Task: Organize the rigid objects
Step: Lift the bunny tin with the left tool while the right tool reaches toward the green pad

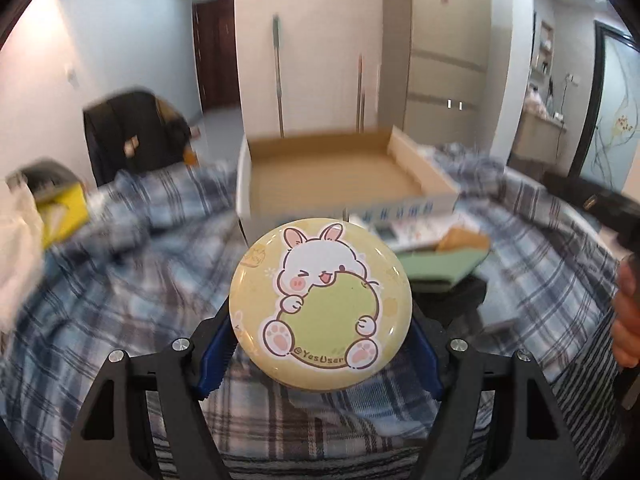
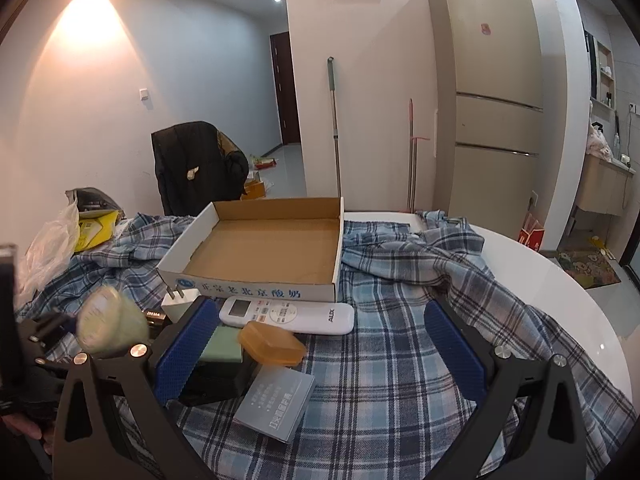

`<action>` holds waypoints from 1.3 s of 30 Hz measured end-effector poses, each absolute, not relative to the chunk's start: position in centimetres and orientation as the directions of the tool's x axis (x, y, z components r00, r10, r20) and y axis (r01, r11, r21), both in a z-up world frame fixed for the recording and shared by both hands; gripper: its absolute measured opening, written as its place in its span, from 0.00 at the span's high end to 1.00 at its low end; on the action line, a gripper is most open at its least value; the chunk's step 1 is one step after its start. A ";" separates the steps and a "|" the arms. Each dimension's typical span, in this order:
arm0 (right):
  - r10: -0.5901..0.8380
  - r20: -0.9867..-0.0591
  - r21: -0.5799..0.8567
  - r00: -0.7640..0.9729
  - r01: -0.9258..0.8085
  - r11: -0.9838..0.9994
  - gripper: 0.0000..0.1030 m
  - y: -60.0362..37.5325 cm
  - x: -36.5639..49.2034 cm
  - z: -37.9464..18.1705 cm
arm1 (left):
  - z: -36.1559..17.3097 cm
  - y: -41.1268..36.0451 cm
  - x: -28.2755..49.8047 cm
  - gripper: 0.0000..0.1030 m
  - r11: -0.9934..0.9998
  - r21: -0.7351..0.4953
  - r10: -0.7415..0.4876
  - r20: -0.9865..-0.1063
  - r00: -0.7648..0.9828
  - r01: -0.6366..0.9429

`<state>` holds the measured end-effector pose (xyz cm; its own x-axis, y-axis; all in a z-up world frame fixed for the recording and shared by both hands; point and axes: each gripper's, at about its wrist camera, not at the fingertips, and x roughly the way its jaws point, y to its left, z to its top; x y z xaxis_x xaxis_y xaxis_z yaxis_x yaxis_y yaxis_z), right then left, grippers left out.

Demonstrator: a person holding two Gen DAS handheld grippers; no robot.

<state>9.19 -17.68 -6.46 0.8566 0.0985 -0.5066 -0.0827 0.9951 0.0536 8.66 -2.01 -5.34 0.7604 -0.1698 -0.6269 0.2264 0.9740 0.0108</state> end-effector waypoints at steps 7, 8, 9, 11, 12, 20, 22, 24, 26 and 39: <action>0.191 -0.576 0.085 0.795 -0.175 0.981 0.01 -16.3 9.9 -7.1 | -2.7 0.2 7.1 0.25 0.987 -0.041 -0.158 -0.460 0.874 0.157; 0.221 -0.588 0.089 0.778 -0.209 0.974 0.01 -15.7 9.9 -7.1 | -2.4 0.6 7.0 0.25 0.990 -0.051 -0.144 -0.442 0.886 0.135; 0.256 -0.599 0.096 0.759 -0.249 0.964 0.01 -15.1 10.0 -7.2 | -2.2 1.0 6.8 0.25 0.992 -0.054 -0.129 -0.425 0.896 0.117; 0.321 -0.620 0.118 0.716 -0.320 0.940 0.01 -14.0 10.2 -7.4 | -1.8 1.6 6.3 0.25 0.995 -0.053 -0.094 -0.379 0.921 0.080; 0.333 -0.632 0.120 0.700 -0.335 0.934 0.02 -13.5 10.4 -7.6 | -1.6 1.8 6.0 0.25 0.996 -0.051 -0.083 -0.361 0.929 0.069; 0.421 -0.739 0.262 0.526 -0.351 0.899 0.09 -11.9 14.1 -9.9 | -1.0 2.1 5.2 0.25 0.998 -0.035 -0.061 -0.315 0.947 0.053; 0.439 -0.738 0.286 0.512 -0.353 0.891 0.09 -11.5 14.5 -9.9 | -1.1 2.1 5.4 0.25 0.998 -0.043 -0.065 -0.331 0.941 0.054; 0.450 -0.741 0.297 0.499 -0.358 0.885 0.09 -11.0 14.8 -9.7 | -1.3 2.3 5.6 0.25 0.997 -0.052 -0.066 -0.342 0.937 0.051; 0.450 -0.759 0.300 0.472 -0.360 0.883 0.09 -10.3 15.1 -9.8 | -1.4 2.6 5.8 0.25 0.997 -0.065 -0.062 -0.354 0.933 0.042; 0.343 -0.819 0.212 0.460 -0.312 0.926 0.27 -8.4 16.4 -12.0 | -1.4 3.0 6.1 0.25 0.996 -0.080 -0.067 -0.368 0.928 0.040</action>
<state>16.35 -8.39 -11.97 0.4603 0.3425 -0.8190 -0.3124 0.9260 0.2117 6.10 2.98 -1.44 0.9275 -0.0665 -0.3677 0.0396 0.9960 -0.0804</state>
